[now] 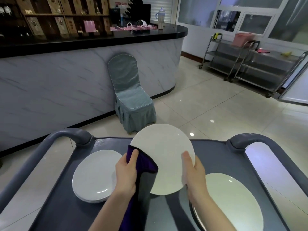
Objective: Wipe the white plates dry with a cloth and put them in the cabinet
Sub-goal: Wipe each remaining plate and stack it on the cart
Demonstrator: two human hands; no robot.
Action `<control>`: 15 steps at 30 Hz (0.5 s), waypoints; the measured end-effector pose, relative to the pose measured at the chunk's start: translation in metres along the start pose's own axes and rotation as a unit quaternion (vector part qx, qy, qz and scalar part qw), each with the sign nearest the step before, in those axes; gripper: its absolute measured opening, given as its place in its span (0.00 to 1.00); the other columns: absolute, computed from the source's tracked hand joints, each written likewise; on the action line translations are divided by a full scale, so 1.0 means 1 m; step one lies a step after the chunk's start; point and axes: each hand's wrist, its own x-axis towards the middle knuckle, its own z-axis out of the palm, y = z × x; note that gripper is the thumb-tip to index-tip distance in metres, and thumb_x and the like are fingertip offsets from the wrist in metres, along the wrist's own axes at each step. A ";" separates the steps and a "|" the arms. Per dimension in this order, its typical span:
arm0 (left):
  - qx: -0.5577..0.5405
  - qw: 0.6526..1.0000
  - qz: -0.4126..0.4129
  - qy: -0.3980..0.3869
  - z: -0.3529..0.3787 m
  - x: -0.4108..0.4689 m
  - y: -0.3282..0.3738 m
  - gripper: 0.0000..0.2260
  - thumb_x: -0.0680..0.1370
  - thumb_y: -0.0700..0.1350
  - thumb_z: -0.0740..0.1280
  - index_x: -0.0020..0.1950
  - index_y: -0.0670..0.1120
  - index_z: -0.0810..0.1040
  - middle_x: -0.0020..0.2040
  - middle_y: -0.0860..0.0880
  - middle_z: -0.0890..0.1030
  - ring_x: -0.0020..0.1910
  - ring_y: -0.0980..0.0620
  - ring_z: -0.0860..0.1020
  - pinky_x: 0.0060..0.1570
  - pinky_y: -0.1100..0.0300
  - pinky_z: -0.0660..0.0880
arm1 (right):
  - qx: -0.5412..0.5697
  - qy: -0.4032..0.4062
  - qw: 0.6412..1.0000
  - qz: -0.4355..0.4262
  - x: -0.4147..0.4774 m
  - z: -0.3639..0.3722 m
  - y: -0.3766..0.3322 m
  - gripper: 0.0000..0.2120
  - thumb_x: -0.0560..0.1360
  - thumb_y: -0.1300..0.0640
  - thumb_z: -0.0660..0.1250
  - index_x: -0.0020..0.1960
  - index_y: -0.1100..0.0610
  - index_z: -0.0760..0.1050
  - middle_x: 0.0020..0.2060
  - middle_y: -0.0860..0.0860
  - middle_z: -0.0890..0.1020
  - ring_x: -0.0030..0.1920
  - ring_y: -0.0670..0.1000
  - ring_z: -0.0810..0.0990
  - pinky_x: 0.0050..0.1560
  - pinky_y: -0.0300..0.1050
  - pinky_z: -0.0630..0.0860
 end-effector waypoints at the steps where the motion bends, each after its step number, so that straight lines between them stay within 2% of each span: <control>1: 0.027 0.999 0.025 -0.020 -0.005 0.003 0.005 0.09 0.80 0.47 0.67 0.43 0.47 0.84 0.43 0.46 0.86 0.45 0.47 0.84 0.47 0.50 0.81 | -0.048 -0.024 0.998 -0.038 0.008 -0.007 -0.009 0.04 0.79 0.50 0.66 0.49 0.48 0.79 0.42 0.43 0.85 0.44 0.46 0.83 0.43 0.37 0.77; 4: 0.167 0.973 0.124 -0.104 -0.010 0.009 0.023 0.08 0.79 0.46 0.69 0.41 0.55 0.84 0.40 0.52 0.86 0.39 0.56 0.84 0.38 0.65 0.78 | -0.174 -0.124 0.964 -0.161 0.026 -0.021 -0.045 0.02 0.78 0.54 0.69 0.47 0.48 0.80 0.41 0.43 0.84 0.43 0.46 0.81 0.40 0.31 0.73; 5: 0.210 0.956 0.146 -0.142 -0.009 0.011 0.028 0.09 0.78 0.46 0.70 0.40 0.56 0.83 0.38 0.54 0.86 0.36 0.59 0.82 0.35 0.68 0.76 | -0.233 -0.176 0.939 -0.181 0.030 -0.021 -0.055 0.05 0.78 0.53 0.69 0.43 0.46 0.79 0.39 0.42 0.84 0.40 0.44 0.79 0.40 0.31 0.71; 7: 0.278 0.919 0.176 -0.218 -0.002 0.012 0.036 0.11 0.77 0.45 0.71 0.36 0.58 0.82 0.34 0.57 0.84 0.32 0.63 0.79 0.34 0.71 0.72 | -0.361 -0.264 0.870 -0.209 0.033 -0.014 -0.065 0.15 0.78 0.49 0.68 0.33 0.45 0.73 0.30 0.39 0.77 0.32 0.40 0.72 0.35 0.33 0.67; 8: 0.303 0.902 0.185 -0.247 0.001 0.012 0.037 0.13 0.77 0.45 0.71 0.36 0.60 0.81 0.33 0.58 0.83 0.32 0.64 0.77 0.33 0.72 0.71 | -0.396 -0.285 0.845 -0.219 0.033 -0.011 -0.064 0.19 0.79 0.47 0.67 0.30 0.46 0.68 0.27 0.40 0.72 0.30 0.40 0.68 0.33 0.35 0.64; 9: 0.319 0.891 0.189 -0.263 0.004 0.011 0.038 0.13 0.77 0.45 0.71 0.36 0.61 0.81 0.34 0.58 0.82 0.32 0.64 0.77 0.34 0.72 0.70 | -0.399 -0.293 0.839 -0.228 0.032 -0.009 -0.063 0.22 0.79 0.46 0.67 0.30 0.47 0.64 0.25 0.41 0.68 0.29 0.41 0.65 0.32 0.36 0.62; 12: 0.303 0.900 0.191 -0.247 0.002 0.009 0.040 0.10 0.78 0.47 0.70 0.39 0.60 0.82 0.38 0.57 0.84 0.36 0.62 0.80 0.37 0.72 0.73 | -0.347 -0.264 0.865 -0.248 0.032 -0.013 -0.060 0.23 0.79 0.48 0.67 0.29 0.47 0.63 0.25 0.41 0.65 0.29 0.42 0.62 0.31 0.36 0.59; 15: 0.191 0.961 0.144 -0.141 -0.001 0.005 0.027 0.09 0.79 0.48 0.68 0.42 0.60 0.84 0.41 0.55 0.86 0.39 0.59 0.83 0.37 0.68 0.76 | -0.232 -0.151 0.940 -0.198 0.029 -0.015 -0.057 0.23 0.79 0.50 0.68 0.30 0.52 0.62 0.28 0.44 0.64 0.31 0.45 0.62 0.30 0.37 0.58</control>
